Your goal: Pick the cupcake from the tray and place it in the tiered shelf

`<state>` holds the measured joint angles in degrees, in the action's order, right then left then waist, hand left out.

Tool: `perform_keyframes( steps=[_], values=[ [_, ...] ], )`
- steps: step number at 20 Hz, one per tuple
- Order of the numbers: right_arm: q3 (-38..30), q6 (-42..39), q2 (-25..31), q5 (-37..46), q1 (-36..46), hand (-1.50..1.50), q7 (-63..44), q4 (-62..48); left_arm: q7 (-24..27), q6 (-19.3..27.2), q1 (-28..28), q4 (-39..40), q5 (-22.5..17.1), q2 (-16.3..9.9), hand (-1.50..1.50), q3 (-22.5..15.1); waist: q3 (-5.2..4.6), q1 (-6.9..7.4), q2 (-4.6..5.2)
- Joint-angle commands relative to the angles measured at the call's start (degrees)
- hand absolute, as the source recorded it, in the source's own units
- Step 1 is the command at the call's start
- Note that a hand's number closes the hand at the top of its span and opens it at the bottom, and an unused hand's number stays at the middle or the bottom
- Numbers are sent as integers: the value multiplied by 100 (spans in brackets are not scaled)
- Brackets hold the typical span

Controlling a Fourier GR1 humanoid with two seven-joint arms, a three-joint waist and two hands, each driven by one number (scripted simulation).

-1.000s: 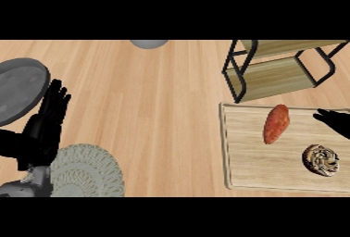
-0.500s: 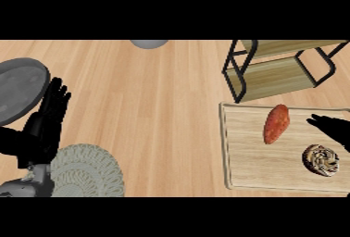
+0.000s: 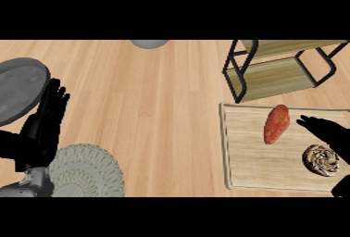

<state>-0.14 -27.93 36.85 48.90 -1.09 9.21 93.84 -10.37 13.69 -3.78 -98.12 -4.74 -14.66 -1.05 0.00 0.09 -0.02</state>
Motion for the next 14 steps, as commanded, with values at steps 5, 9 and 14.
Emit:
perform_keyframes(
  steps=[5,9,14],
  values=[
    [160,-378,-419,462,249,-150,-153,-276,-62,-143,-319,255,139,163,0,201,-1,-17,1],
    [249,53,-263,837,365,150,487,-673,-165,-315,-255,90,56,71,0,368,1,-2,1],
    [233,1116,-323,1245,334,150,999,-1019,113,-446,-70,187,70,146,0,357,1,5,6]
  ],
)
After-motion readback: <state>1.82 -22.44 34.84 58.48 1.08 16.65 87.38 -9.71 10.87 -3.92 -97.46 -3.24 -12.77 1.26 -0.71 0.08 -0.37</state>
